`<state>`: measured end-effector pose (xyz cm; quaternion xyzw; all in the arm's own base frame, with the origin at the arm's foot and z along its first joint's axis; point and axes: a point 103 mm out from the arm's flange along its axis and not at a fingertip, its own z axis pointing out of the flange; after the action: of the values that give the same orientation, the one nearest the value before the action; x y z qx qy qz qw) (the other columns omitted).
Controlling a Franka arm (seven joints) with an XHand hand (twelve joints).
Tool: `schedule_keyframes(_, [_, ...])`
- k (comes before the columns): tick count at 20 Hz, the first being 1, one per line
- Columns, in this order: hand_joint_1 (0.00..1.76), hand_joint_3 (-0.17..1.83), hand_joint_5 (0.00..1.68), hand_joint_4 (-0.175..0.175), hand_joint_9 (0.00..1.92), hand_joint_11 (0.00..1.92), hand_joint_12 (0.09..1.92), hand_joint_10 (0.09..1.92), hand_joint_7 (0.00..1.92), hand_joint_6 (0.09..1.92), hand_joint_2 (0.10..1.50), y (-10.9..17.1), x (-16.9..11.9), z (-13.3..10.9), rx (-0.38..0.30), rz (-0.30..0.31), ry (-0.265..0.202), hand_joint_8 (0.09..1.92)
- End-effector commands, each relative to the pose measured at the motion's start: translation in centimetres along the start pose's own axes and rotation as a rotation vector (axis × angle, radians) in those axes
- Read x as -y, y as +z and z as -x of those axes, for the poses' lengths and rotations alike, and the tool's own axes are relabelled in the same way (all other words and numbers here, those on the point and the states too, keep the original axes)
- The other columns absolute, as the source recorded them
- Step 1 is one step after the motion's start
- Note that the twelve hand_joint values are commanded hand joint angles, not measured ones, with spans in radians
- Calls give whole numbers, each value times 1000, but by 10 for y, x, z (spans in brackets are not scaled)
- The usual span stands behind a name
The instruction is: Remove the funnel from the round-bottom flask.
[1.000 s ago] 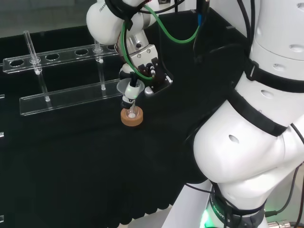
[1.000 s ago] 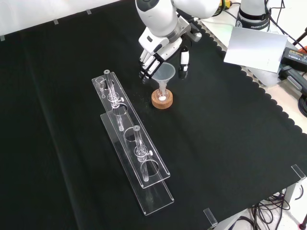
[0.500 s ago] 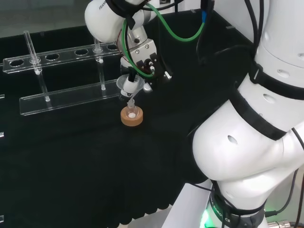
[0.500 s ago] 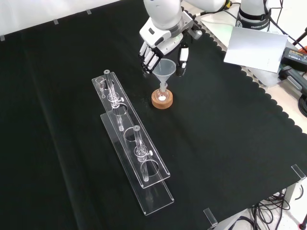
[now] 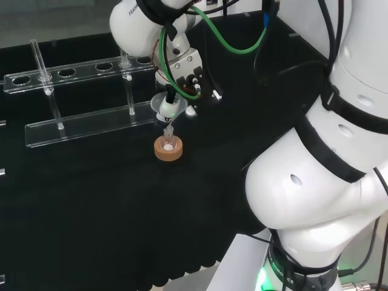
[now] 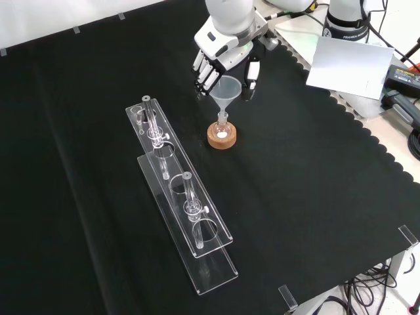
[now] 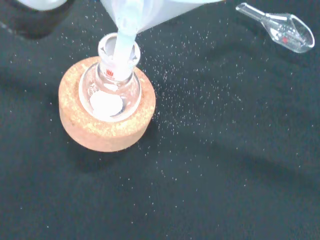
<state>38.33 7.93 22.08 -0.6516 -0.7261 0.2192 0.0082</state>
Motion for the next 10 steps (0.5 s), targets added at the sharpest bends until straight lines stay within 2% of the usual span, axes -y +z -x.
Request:
schedule_keyframes(1, [772,460,1033,96,945,781,1209,438,712,460,846,-31,16,10,24,21,9,637])
schedule_keyframes(7, [763,463,1028,94,951,787,1201,430,715,471,840,-58,28,17,27,17,16,635])
schedule_keyframes(10, [760,464,1026,93,952,787,1201,428,715,475,839,-71,33,22,23,38,25,635])
